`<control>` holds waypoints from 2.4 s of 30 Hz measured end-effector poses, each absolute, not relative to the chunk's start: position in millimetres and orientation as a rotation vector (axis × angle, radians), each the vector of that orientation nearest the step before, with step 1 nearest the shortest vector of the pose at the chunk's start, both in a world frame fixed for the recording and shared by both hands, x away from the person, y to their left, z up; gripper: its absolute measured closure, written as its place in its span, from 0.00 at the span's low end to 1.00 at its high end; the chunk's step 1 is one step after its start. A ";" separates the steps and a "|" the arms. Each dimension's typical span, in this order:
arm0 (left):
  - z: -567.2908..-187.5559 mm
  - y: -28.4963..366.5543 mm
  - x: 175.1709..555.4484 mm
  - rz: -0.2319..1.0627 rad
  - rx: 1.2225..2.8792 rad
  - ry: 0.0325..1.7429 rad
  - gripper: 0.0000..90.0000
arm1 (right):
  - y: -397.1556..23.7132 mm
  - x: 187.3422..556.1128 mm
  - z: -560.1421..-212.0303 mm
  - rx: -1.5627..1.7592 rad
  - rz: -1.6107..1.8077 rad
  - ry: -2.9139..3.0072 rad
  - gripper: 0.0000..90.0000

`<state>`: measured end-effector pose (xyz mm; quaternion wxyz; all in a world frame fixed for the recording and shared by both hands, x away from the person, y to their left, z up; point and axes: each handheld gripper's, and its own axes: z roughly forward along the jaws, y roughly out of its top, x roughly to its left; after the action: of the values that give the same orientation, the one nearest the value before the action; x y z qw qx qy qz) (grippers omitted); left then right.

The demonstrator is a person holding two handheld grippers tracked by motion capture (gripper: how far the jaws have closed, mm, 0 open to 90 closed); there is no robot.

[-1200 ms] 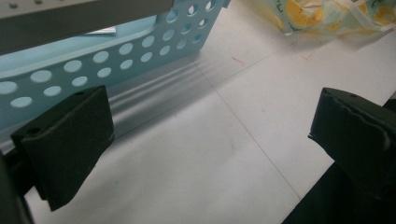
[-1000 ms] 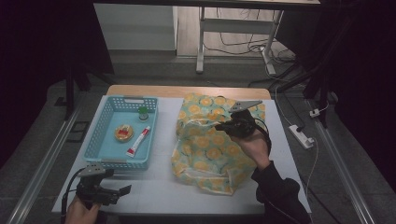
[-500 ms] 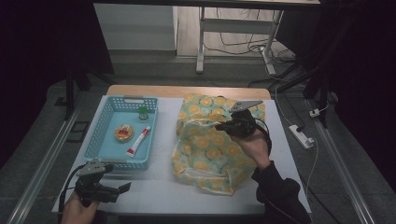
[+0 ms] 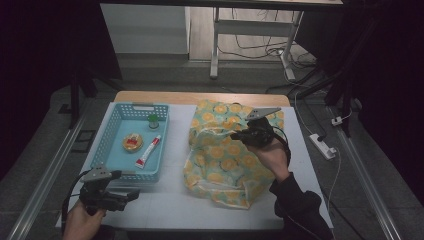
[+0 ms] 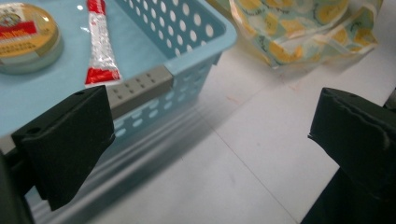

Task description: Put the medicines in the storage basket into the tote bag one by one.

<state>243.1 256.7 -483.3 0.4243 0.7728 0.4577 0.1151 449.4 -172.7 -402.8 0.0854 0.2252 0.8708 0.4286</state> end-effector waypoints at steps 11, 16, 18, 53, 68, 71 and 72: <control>-475.0 261.7 261.1 0.277 1.918 1.163 0.00 | -172.9 449.4 -402.2 0.671 1.280 2.594 0.99; -471.9 261.4 271.3 0.299 1.950 1.165 0.01 | -172.6 449.5 -402.7 0.677 1.276 2.594 0.99; -471.1 261.5 275.1 0.304 1.945 1.163 0.01 | -172.6 449.7 -402.8 0.677 1.277 2.594 0.99; -463.0 269.7 347.0 0.303 2.003 1.278 0.00 | -172.5 450.3 -402.9 0.668 1.289 2.595 0.99; -465.0 277.0 385.9 0.307 2.033 1.355 0.00 | -172.4 450.1 -402.8 0.661 1.288 2.596 0.99; -465.9 278.5 393.6 0.315 2.053 1.367 0.00 | -172.3 450.2 -403.2 0.663 1.287 2.596 0.99; -466.5 279.2 396.0 0.312 2.052 1.370 0.00 | -172.2 450.2 -403.2 0.662 1.287 2.597 0.99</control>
<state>396.0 279.2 -466.5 0.3214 0.7813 0.5217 0.1187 450.2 -172.2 -403.2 0.0841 0.2219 0.8704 0.4313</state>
